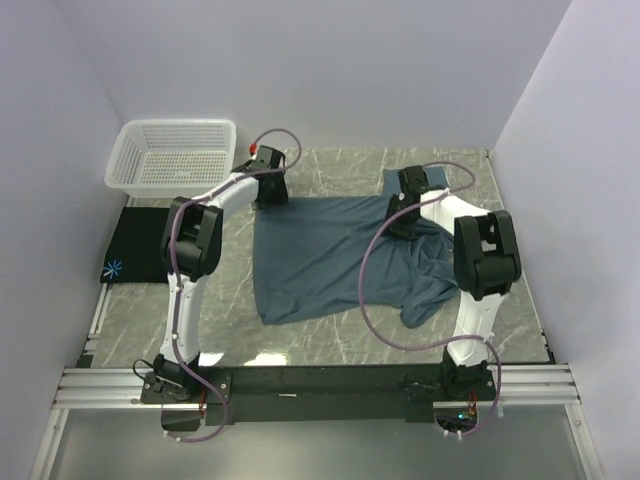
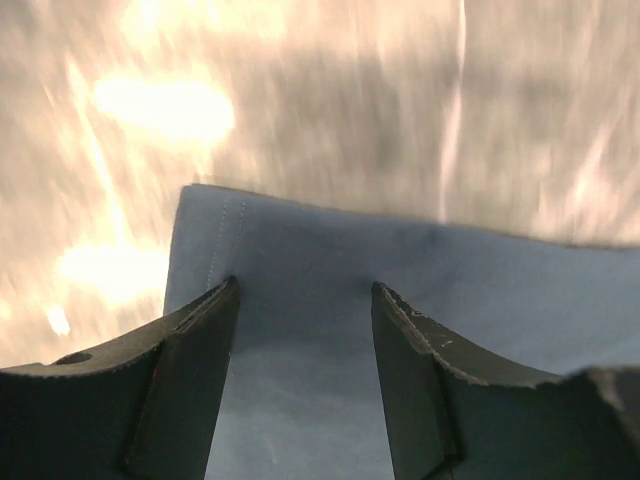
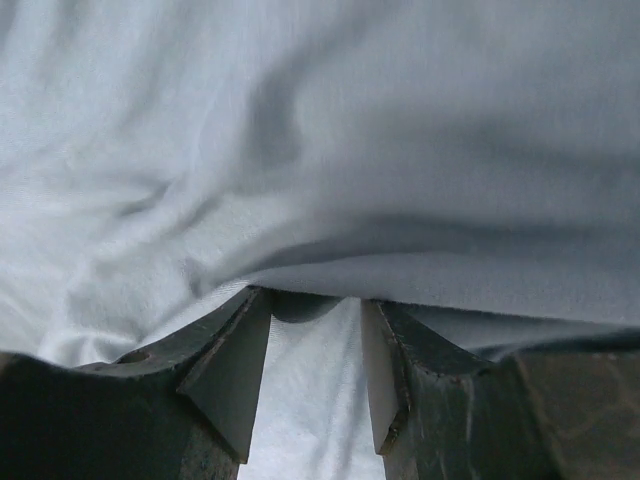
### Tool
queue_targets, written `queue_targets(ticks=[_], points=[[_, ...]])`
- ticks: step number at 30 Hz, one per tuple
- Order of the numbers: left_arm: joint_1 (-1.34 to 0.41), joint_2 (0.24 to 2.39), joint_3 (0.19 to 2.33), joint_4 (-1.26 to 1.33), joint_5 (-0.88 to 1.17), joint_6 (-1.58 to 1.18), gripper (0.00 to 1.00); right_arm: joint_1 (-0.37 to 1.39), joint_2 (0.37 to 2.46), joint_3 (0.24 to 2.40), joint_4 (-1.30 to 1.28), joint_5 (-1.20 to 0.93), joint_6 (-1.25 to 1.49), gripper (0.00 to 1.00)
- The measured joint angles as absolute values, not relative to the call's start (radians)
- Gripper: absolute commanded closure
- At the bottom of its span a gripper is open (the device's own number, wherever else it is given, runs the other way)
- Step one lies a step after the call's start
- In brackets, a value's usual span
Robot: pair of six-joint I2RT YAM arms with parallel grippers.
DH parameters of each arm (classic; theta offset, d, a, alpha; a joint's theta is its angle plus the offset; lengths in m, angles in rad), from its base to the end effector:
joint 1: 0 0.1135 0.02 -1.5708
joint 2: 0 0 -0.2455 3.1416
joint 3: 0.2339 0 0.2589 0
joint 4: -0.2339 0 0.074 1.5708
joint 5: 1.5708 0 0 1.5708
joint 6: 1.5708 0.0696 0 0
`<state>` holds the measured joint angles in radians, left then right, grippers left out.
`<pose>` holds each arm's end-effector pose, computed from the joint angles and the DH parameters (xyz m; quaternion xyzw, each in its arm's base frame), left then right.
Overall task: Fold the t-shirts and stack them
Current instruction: Flatten the tshirt out
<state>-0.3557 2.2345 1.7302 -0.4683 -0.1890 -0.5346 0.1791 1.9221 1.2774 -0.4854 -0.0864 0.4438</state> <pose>0.4741 -0.1622 0.1201 -0.1127 0.9451 -0.0449 0.3036 0.3955 0.0777 0.1110 0.1193 0.9676 0.1070 0.1949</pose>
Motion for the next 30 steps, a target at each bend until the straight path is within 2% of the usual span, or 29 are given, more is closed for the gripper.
queue_targets(ticks=[6,9,10,13,16,22,26,30], points=[[-0.290,2.389,1.981,-0.503,-0.181,-0.511,0.36,0.179,2.080,1.515,-0.509,-0.088,0.444,0.51],[-0.272,2.438,2.067,-0.510,-0.171,-0.500,0.25,0.179,2.128,1.606,-0.517,-0.094,0.449,0.50],[-0.268,2.448,2.085,-0.509,-0.164,-0.493,0.17,0.179,2.131,1.621,-0.518,-0.095,0.451,0.49],[-0.262,2.436,2.068,-0.483,-0.142,-0.482,0.09,0.179,2.107,1.623,-0.515,-0.091,0.451,0.47],[-0.262,2.352,1.940,-0.443,-0.118,-0.483,0.08,0.179,2.024,1.563,-0.510,-0.072,0.451,0.45],[-0.301,2.079,1.761,-0.439,-0.105,-0.486,0.07,0.179,1.699,1.381,-0.517,0.001,0.452,0.42],[-0.410,1.841,1.679,-0.438,-0.152,-0.509,0.09,0.179,1.503,1.268,-0.516,0.045,0.456,0.42],[-0.546,1.600,1.483,-0.454,-0.193,-0.585,0.09,0.186,1.319,1.096,-0.521,0.080,0.471,0.42]])
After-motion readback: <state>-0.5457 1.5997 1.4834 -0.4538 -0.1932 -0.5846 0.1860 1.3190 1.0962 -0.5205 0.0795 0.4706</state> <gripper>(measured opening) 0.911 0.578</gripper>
